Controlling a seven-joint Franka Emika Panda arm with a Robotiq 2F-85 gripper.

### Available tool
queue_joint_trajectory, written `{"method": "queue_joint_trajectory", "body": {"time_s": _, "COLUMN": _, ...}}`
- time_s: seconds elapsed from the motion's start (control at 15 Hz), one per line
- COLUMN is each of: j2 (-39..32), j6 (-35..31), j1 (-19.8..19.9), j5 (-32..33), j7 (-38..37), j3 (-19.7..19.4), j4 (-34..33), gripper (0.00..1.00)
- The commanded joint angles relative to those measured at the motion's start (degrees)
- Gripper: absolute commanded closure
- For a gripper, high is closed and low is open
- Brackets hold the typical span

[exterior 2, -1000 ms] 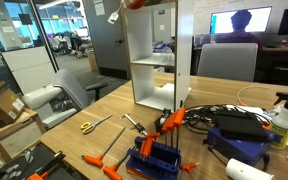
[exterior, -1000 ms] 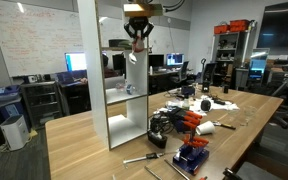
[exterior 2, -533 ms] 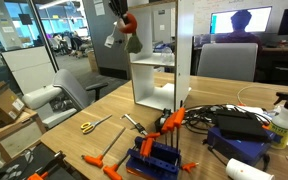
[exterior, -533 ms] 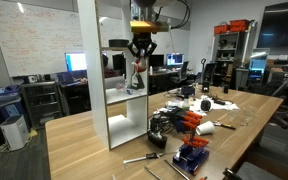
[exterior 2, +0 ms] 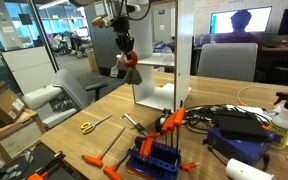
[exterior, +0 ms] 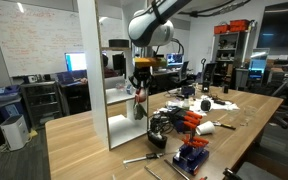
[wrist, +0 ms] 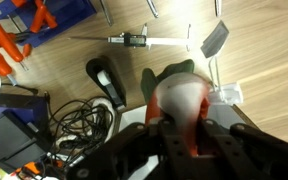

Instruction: Remove the toy from the shelf and put it on the table.

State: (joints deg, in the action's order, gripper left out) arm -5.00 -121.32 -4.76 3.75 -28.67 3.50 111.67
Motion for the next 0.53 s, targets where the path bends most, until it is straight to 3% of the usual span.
{"method": "queue_joint_trajectory", "body": {"time_s": 0.0, "j2": -5.35, "j6": -3.19, "j1": 0.37, "j5": -3.52, "j7": 4.14, "j3": -0.31, "j4": -0.56, "gripper": 0.94}}
{"method": "queue_joint_trajectory", "body": {"time_s": 0.47, "j2": -16.72, "j6": -11.5, "j1": -0.17, "j5": -5.12, "j7": 7.0, "j3": -0.78, "j4": -2.2, "gripper": 0.94}}
